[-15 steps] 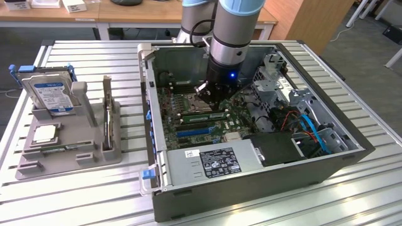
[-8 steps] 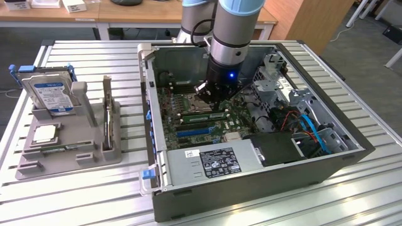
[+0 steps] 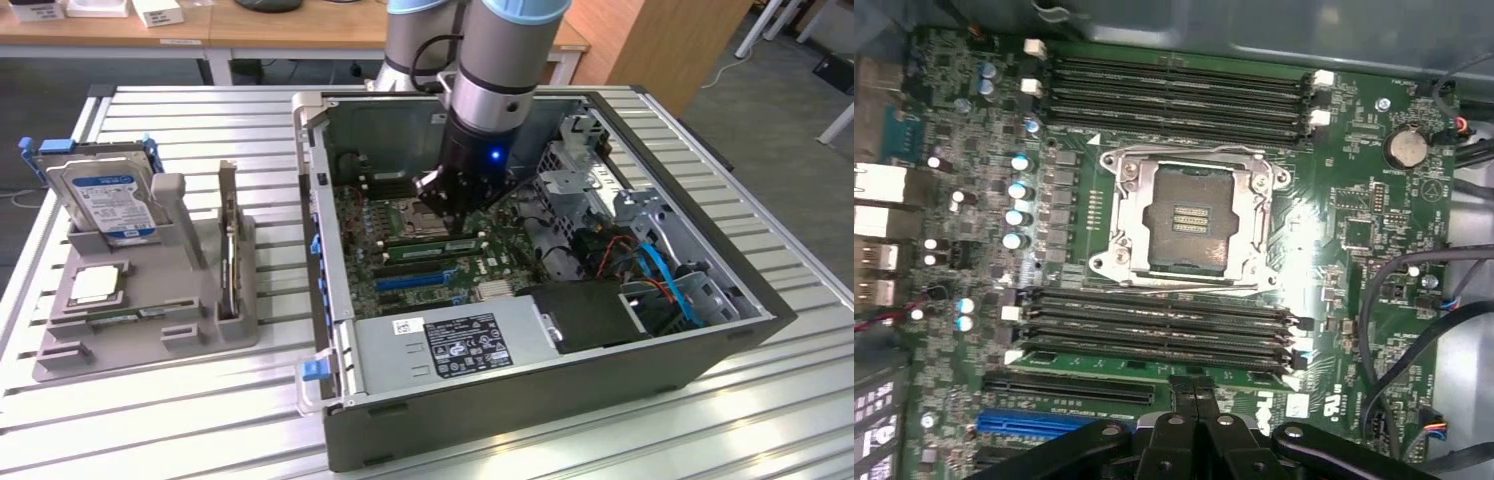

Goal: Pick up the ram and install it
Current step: 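Press down the ram until it locks into place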

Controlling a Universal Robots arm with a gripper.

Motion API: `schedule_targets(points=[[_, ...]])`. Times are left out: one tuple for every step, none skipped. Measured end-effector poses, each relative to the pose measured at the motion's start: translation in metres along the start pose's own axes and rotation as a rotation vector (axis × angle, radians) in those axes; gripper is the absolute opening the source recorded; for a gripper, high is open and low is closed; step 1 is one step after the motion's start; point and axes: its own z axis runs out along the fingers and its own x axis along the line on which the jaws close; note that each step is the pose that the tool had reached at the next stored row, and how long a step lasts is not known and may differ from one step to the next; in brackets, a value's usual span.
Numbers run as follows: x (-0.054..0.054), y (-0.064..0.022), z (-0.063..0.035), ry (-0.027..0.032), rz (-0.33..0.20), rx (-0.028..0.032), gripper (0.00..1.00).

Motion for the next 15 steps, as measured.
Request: schedule_targets(points=[[-0.0005, 0.0000, -0.0007, 0.0092, 0.001, -0.0003, 0.11], [-0.0009, -0.0001, -0.0014, 0.0175, 0.002, -0.0006, 0.11], [-0.0014, -0.0001, -0.0019, 0.0253, 0.003, -0.0008, 0.11], [-0.0020, -0.0002, -0.0023, 0.0333, 0.004, -0.0012, 0.11], [-0.0026, -0.0002, -0.0023, 0.0387, 0.004, -0.0016, 0.11], [-0.0027, -0.0002, -0.0023, 0.0396, 0.004, -0.0016, 0.11], [-0.0027, -0.0002, -0.0023, 0.0397, 0.004, -0.0015, 0.11], [-0.0027, -0.0002, -0.0024, 0.0398, 0.004, -0.0015, 0.11], [-0.0028, -0.0002, -0.0023, 0.0398, 0.004, -0.0016, 0.11], [-0.0028, -0.0001, -0.0024, 0.0398, 0.004, -0.0015, 0.11], [-0.0029, -0.0001, -0.0029, 0.0416, 0.004, -0.0011, 0.11], [-0.0030, -0.0001, -0.0035, 0.0445, 0.004, -0.0016, 0.11], [-0.0029, 0.0000, -0.0041, 0.0466, 0.004, -0.0018, 0.11], [-0.0029, 0.0000, -0.0042, 0.0478, 0.004, -0.0021, 0.11], [-0.0029, 0.0000, -0.0043, 0.0485, 0.005, -0.0023, 0.11]])
